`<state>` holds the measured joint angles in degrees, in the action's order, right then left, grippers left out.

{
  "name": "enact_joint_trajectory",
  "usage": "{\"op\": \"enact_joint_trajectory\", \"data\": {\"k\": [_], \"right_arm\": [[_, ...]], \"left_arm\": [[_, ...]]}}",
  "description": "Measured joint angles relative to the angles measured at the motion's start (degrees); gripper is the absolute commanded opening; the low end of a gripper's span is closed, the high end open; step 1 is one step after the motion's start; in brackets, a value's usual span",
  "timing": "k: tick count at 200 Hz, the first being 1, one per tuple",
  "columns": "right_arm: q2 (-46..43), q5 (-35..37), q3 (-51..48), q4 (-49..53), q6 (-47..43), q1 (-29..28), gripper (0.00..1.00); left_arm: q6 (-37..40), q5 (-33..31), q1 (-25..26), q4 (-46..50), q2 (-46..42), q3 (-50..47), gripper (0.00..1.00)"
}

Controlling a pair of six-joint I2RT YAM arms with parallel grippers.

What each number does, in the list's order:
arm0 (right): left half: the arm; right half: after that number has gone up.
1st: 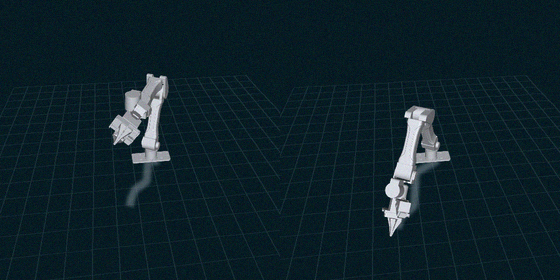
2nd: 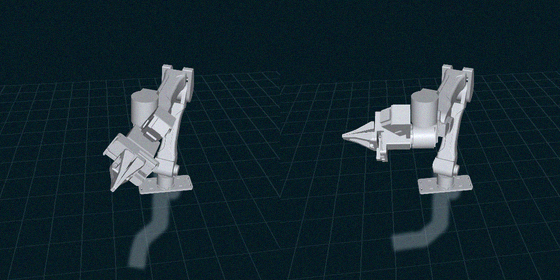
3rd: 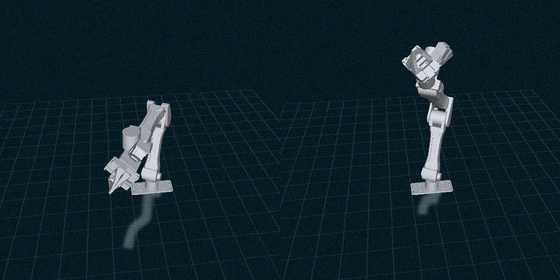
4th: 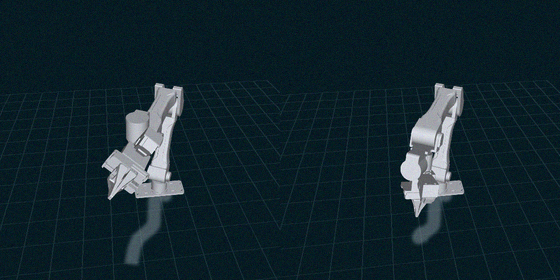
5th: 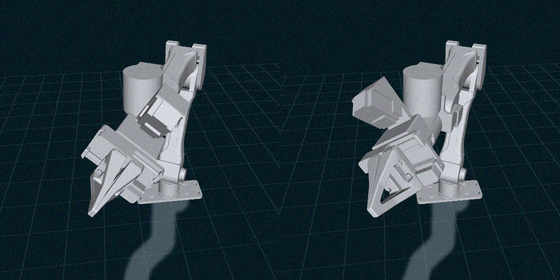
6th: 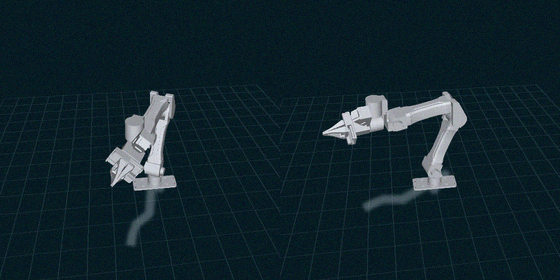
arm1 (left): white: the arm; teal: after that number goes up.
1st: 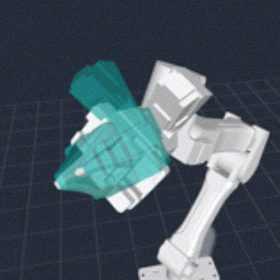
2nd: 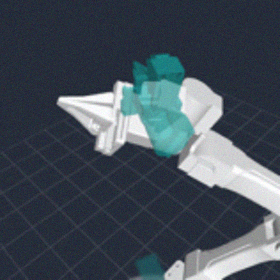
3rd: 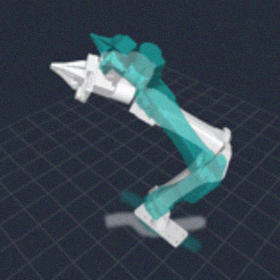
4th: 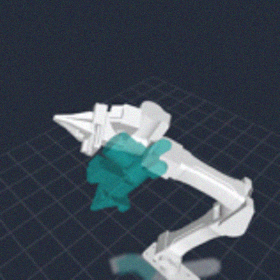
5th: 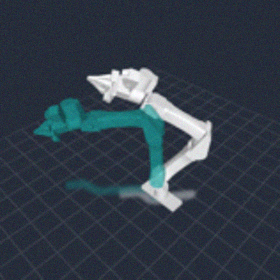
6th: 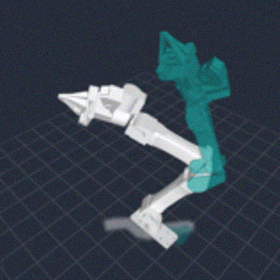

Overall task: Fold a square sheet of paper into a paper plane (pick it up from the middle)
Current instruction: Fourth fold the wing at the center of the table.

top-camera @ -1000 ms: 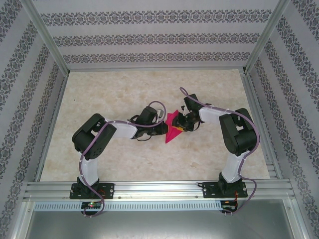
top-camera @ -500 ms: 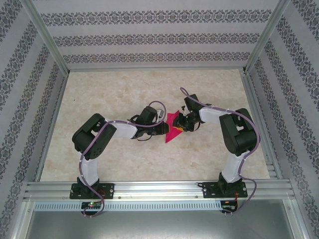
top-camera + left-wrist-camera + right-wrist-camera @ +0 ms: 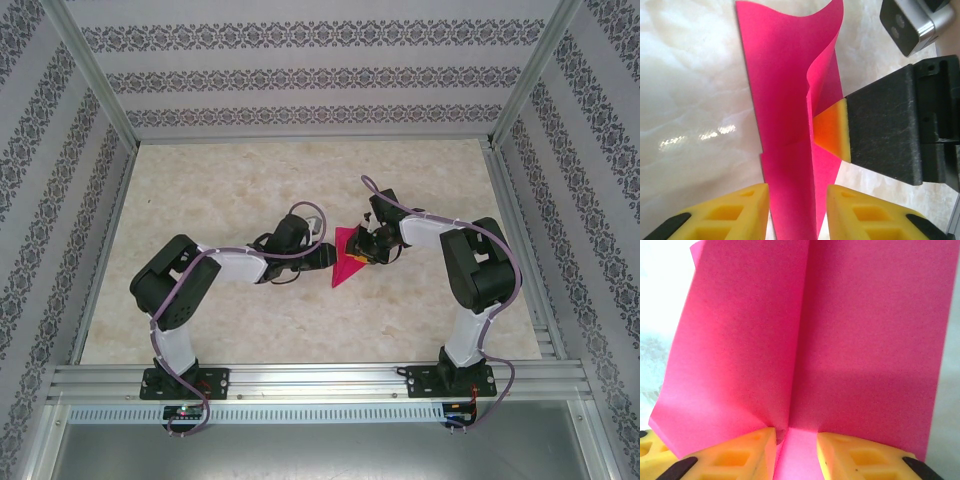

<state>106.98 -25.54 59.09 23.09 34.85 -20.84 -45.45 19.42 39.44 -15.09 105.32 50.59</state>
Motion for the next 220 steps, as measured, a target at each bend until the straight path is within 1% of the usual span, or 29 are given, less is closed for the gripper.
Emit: {"op": "enact_joint_trajectory", "data": {"k": [30, 75, 126, 177, 199, 220], "right_arm": [[-0.1, 0.0, 0.0, -0.2, 0.0, 0.0, 0.36], [-0.1, 0.0, 0.0, -0.2, 0.2, 0.0, 0.36], [-0.4, -0.1, -0.5, -0.8, 0.2, 0.0, 0.36], [-1.9, -2.1, -2.4, -3.5, 0.1, 0.9, 0.36], [-2.9, -3.9, -4.2, -5.8, -0.1, 1.7, 0.37], [-4.3, -5.4, -6.0, -6.6, -0.5, 3.1, 0.39]], "left_arm": [[-1.0, 2.0, 0.1, -2.5, 1.5, -0.1, 0.37], [-1.4, 3.9, 0.6, -3.7, 4.1, 0.1, 0.28], [-1.6, 6.0, 0.9, -5.0, 6.6, 2.5, 0.23], [-0.7, 6.2, 1.2, -4.9, 8.5, 4.4, 0.07], [0.2, 6.3, 1.2, -4.7, 8.6, 4.5, 0.05], [1.2, 6.3, 1.2, -4.5, 8.6, 4.7, 0.05]]}}
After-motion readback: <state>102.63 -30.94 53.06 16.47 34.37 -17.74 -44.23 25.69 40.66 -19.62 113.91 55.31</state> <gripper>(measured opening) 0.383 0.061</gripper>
